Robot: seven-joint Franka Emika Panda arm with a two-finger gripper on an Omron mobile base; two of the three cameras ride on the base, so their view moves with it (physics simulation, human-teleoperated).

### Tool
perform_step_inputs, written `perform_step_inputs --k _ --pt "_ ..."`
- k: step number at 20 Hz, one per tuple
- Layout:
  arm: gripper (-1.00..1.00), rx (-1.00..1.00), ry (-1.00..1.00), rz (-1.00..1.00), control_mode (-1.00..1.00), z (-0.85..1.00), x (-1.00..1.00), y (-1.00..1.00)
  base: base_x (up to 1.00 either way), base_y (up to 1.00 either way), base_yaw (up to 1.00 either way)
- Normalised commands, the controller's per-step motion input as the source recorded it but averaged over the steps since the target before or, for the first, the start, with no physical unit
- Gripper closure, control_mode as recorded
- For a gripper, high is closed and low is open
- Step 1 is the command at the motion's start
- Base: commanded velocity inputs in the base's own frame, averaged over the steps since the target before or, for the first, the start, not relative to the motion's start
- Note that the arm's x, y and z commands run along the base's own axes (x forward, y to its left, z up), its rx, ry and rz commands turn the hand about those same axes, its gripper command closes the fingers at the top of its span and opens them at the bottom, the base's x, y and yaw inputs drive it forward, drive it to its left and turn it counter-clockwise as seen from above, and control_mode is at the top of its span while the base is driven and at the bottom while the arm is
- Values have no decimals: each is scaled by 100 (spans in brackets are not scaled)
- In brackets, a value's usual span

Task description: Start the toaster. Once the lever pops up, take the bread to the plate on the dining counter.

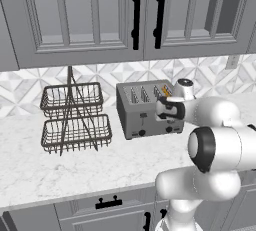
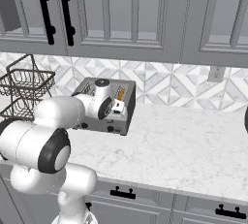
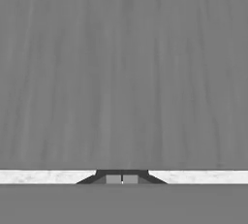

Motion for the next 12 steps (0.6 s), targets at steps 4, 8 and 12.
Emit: perform_step_inputs --k 4,8,12 --pt "100 0 4 0 -100 -57 -12 0 0 0 0" --pt "100 0 0 0 -100 3 -41 0 0 0 0" --pt "100 0 0 0 -100 56 -58 0 0 0 0"
